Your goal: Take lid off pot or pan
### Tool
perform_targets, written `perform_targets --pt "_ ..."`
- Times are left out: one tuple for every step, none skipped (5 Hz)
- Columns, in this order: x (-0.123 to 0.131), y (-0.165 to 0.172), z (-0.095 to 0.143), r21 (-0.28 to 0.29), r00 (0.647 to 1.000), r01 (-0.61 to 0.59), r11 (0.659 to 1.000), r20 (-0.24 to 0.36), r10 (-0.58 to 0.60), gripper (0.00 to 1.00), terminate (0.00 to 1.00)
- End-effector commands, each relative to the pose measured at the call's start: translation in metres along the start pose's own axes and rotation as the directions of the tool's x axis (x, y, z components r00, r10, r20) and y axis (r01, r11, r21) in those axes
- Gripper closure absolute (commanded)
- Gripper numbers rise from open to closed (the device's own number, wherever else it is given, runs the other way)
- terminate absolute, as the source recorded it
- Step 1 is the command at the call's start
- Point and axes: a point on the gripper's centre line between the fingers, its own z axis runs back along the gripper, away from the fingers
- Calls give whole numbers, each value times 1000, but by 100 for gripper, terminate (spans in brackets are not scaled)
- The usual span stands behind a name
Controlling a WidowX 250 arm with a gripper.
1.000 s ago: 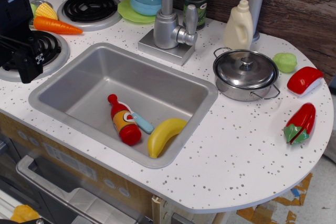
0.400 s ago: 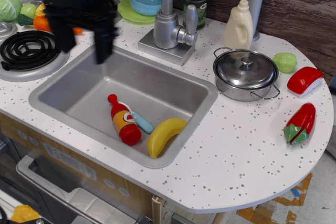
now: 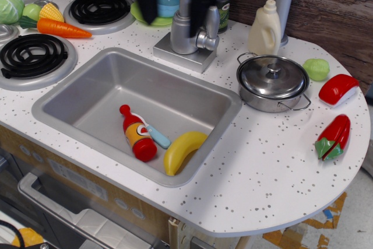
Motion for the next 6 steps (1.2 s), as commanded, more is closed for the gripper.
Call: perform_targets --pt "42 -40 6 -15 993 58 998 103 -56 0 0" --pt "54 -59 -4 -31 988 73 997 137 -68 0 0" --pt "64 -76 -15 -39 983 96 995 161 -89 0 0" --pt "73 -82 -27 -46 976 126 991 184 -116 0 0" --pt "82 -86 -41 -73 969 158 985 202 -141 0 0" --pt "90 -88 -60 -78 958 195 978 227 -173 0 0"
